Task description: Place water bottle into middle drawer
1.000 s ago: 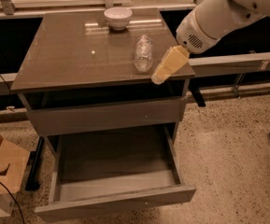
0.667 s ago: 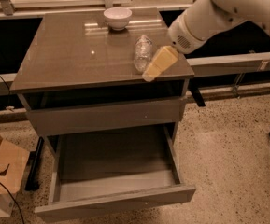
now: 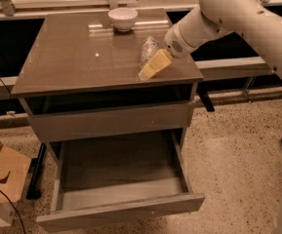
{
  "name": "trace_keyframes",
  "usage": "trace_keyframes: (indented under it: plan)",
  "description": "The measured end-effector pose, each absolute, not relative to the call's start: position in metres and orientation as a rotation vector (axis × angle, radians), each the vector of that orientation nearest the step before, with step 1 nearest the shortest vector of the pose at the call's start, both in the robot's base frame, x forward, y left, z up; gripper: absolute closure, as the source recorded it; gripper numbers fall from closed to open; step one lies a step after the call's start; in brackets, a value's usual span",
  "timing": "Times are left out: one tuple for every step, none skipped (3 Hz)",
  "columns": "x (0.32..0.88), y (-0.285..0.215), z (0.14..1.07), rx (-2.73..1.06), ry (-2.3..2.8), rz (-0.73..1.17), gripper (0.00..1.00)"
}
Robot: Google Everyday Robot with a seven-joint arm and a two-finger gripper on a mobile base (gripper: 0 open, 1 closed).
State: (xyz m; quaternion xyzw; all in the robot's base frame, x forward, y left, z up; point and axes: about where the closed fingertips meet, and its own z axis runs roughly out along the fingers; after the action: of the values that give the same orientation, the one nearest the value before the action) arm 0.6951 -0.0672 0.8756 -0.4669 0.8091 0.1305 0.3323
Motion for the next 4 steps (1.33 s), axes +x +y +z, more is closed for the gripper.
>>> trace_keyframes:
  plan:
    - [0.715, -0.070, 0.859, -1.158, 2.139, 0.378, 0.00]
    - [0.734, -0.066, 0.847, -1.109, 2.164, 0.409, 0.00]
    - [0.751, -0.055, 0.841, -1.072, 2.174, 0.439, 0.00]
    - [0.765, -0.035, 0.837, -1.056, 2.176, 0.469, 0.03]
